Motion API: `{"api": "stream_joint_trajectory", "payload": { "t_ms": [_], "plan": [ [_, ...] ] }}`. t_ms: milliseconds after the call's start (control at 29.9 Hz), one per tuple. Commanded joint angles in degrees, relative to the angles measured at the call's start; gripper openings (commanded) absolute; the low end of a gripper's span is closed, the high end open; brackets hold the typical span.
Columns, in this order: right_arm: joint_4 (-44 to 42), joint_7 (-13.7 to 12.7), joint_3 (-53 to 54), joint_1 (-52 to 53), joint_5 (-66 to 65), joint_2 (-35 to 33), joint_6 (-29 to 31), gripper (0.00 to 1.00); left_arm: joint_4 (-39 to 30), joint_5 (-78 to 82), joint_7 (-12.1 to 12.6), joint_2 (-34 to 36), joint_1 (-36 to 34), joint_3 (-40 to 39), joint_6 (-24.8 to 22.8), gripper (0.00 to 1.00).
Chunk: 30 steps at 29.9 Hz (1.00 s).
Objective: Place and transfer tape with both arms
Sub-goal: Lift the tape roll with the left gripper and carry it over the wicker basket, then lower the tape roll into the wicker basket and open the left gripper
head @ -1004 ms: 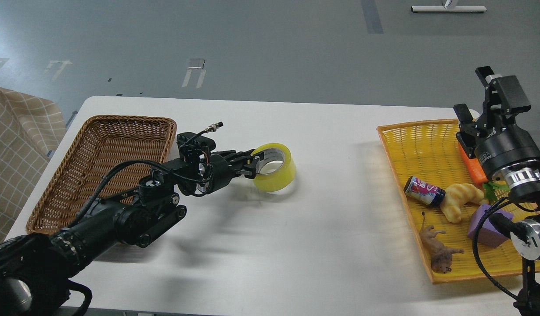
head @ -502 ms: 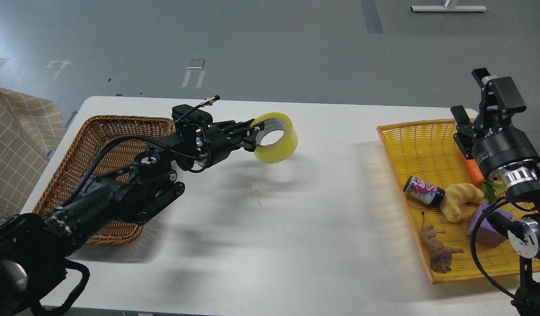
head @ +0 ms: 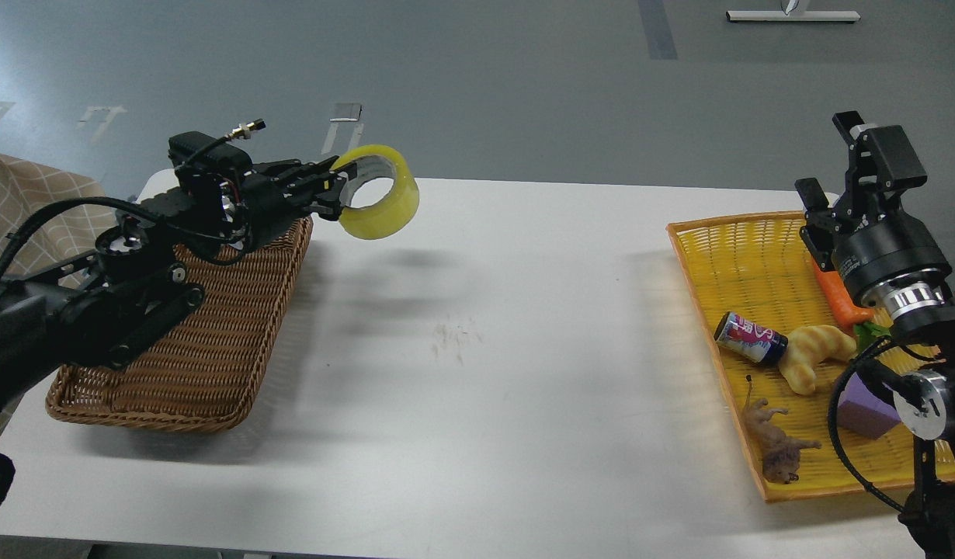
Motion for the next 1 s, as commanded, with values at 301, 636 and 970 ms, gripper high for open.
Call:
{"api": "stream_joint_trajectory", "payload": {
  "t_ms": [301, 636, 970],
  "plan": [
    [-0.4, 0.1, -0.8, 0.0, 0.0, -0.1, 0.0, 1.0, -1.9, -2.0, -5.0, 13.7, 5.7, 0.4, -0.1, 0.02],
    [-0.2, 0.3, -0.8, 0.0, 0.0, 0.6, 0.0, 1.0, -1.3, -6.0, -5.2, 17.5, 10.6, 0.5, 0.2, 0.03],
    [0.1, 12.9, -1.1, 1.9, 0.3, 1.1, 1.0, 1.0, -0.9, -6.5, -5.2, 17.5, 13.3, 0.2, 1.8, 0.05]
  ]
}}
